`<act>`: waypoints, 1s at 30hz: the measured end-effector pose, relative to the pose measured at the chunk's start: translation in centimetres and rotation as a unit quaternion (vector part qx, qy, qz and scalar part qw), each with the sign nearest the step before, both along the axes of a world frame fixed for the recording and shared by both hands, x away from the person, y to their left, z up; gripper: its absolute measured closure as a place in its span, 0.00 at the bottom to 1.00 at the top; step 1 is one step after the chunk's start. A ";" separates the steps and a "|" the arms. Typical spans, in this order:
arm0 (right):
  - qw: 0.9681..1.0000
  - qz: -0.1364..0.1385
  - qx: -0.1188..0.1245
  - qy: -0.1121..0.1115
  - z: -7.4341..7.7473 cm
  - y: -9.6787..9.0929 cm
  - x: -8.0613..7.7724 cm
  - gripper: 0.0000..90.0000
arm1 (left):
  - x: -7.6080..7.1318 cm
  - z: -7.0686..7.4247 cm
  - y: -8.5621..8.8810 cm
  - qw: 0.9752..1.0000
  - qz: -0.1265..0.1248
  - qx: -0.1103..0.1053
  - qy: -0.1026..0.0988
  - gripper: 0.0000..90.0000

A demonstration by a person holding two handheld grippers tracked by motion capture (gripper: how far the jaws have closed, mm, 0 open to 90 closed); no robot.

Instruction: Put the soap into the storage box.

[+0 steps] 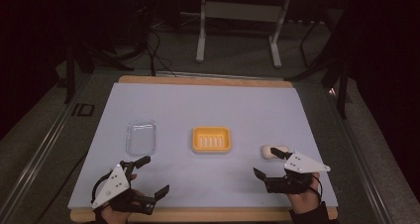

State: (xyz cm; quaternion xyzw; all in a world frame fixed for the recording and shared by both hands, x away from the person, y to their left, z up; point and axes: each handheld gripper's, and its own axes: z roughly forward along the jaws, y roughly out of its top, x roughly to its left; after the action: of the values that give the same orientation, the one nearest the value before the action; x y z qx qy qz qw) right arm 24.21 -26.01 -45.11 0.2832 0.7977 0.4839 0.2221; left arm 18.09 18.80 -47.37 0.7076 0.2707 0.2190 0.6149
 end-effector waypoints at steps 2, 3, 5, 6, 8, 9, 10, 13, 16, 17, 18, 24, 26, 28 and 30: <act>1.000 0.000 -0.003 0.000 0.0 0.1 0.0 0.16 | 0.0 0.0 0.0 1.000 -0.003 -0.003 0.000 0.01; 1.000 0.001 -0.004 0.000 0.0 0.1 0.0 0.16 | 0.0 0.0 0.0 1.000 -0.003 -0.002 0.000 0.01; 1.000 0.001 -0.006 -0.002 0.0 0.1 0.0 0.16 | 0.0 0.0 0.0 1.000 -0.004 -0.001 -0.001 0.01; 1.000 0.000 -0.005 -0.001 0.0 0.1 0.0 0.16 | 0.0 0.0 0.0 1.000 -0.003 -0.001 -0.002 0.01; 1.000 0.001 -0.006 0.002 -0.1 0.1 0.2 0.16 | 0.1 0.0 -0.1 1.000 -0.003 -0.001 -0.002 0.01; 1.000 0.003 -0.008 0.003 -0.2 0.0 0.3 0.16 | 0.1 0.0 -0.1 1.000 -0.001 -0.002 -0.003 0.01; 1.000 0.004 -0.010 0.006 -0.2 0.0 0.3 0.16 | 0.1 0.1 -0.1 1.000 0.000 -0.001 -0.004 0.01; 1.000 0.016 -0.017 0.019 -0.4 -0.1 0.7 0.16 | 0.3 0.1 -0.2 1.000 0.000 -0.003 -0.004 0.01; 0.997 0.049 -0.036 0.044 -0.8 0.2 1.3 0.15 | 0.2 0.1 -0.2 1.000 0.001 0.005 -0.006 0.01; 0.996 0.061 -0.047 0.053 -0.9 0.3 1.5 0.14 | 0.2 0.1 -0.2 1.000 0.001 0.005 -0.006 0.01; 0.995 0.065 -0.055 0.055 -1.0 0.4 1.7 0.14 | 0.1 0.1 -0.2 1.000 0.001 0.004 -0.007 0.01; 0.985 0.129 -0.068 0.095 -0.7 0.0 2.6 0.14 | -0.1 0.0 -0.1 1.000 -0.002 0.011 -0.010 0.01; 0.980 0.148 -0.077 0.106 -0.5 -0.1 2.9 0.14 | -0.2 0.0 -0.1 1.000 -0.002 0.011 -0.009 0.01; 0.976 0.166 -0.082 0.114 -0.4 -0.3 3.1 0.15 | -0.3 0.0 -0.1 1.000 -0.003 0.012 -0.009 0.01; 0.972 0.177 -0.094 0.123 -0.4 -0.4 3.3 0.15 | -0.3 0.0 -0.1 1.000 -0.001 0.014 -0.009 0.01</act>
State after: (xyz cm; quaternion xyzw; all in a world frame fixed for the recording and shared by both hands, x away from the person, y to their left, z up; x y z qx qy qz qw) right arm 27.48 -26.40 -45.48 0.1725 0.8983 0.3998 0.0592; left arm 17.80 18.73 -47.37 0.7145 0.2616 0.2286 0.6073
